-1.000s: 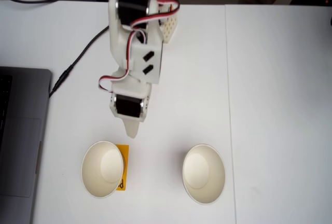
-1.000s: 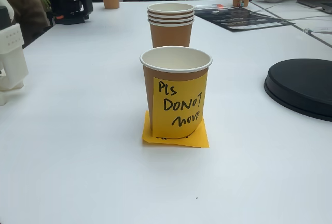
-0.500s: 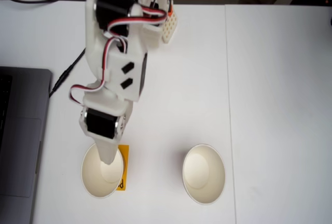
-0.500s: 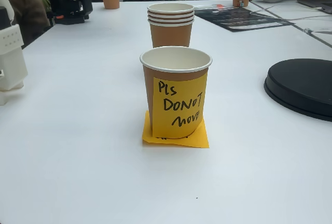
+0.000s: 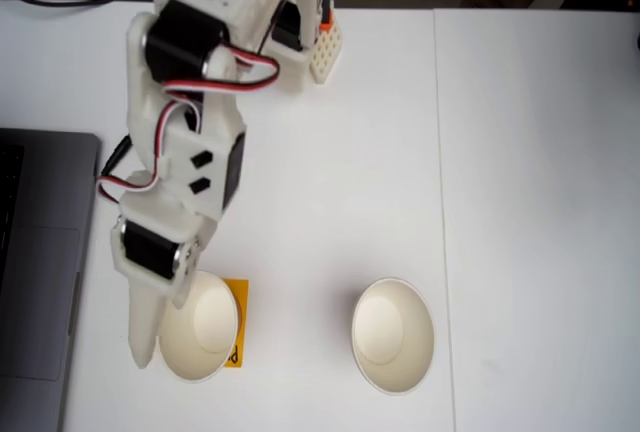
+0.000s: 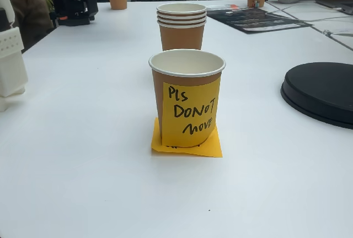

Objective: Pickup cup and make a pile of cup.

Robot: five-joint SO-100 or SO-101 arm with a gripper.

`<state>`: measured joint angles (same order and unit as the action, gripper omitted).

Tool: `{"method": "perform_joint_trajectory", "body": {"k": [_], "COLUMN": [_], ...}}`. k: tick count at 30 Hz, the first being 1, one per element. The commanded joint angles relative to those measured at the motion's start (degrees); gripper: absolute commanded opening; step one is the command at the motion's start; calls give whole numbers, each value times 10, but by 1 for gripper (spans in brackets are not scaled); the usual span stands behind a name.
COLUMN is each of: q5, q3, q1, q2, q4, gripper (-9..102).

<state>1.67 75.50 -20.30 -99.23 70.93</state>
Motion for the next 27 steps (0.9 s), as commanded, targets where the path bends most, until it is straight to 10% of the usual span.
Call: {"method": "perform_joint_trajectory", "body": {"k": [1, 27], "q5": [-6, -6], "q3": [3, -4], "q1": [-2, 4], "q2": [-13, 59], "q4": [-4, 78], "gripper": [26, 27]}}
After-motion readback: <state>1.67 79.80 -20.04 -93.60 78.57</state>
